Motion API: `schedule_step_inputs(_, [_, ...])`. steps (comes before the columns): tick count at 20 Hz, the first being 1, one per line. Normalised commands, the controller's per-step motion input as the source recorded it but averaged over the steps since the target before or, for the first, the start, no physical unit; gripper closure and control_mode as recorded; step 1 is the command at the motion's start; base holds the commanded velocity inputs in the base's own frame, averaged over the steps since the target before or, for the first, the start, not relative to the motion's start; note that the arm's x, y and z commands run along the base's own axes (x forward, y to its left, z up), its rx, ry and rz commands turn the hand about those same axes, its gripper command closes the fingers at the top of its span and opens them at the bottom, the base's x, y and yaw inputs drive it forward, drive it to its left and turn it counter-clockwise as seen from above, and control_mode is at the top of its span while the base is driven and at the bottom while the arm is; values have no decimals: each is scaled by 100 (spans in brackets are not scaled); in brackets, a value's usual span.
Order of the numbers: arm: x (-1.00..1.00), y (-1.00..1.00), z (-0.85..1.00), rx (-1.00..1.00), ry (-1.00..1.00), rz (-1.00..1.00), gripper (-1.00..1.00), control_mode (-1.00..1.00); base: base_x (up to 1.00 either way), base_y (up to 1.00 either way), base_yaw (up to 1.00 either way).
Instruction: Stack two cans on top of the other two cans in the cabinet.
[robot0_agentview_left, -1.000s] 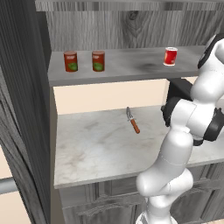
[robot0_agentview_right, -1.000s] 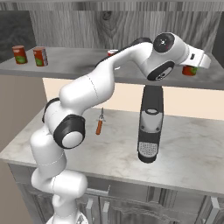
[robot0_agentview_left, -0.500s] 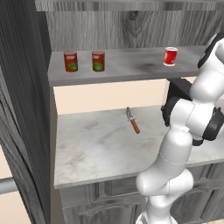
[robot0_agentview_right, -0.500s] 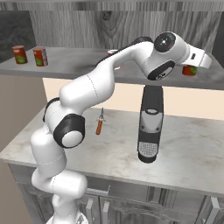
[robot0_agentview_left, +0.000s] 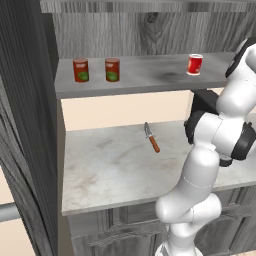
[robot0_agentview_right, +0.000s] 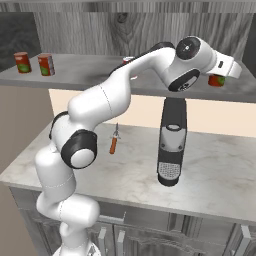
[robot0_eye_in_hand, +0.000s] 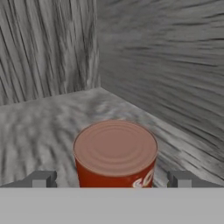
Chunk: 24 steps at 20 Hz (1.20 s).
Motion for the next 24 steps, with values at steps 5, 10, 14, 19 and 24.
schedule_step_inputs(5, [2, 0, 0, 0, 0, 0, -100, -100, 0, 0, 0])
schedule_step_inputs(10, [7, 0, -5, 0, 0, 0, -100, -100, 0, 0, 0])
schedule_step_inputs(14, [10, 0, -11, 0, 0, 0, -100, -100, 0, 0, 0])
schedule_step_inputs(19, [7, -1, -8, 0, 0, 0, -100, -100, 0, 0, 0])
schedule_step_inputs(24, [3, -5, -2, 1, 0, 0, -100, -100, 0, 0, 0])
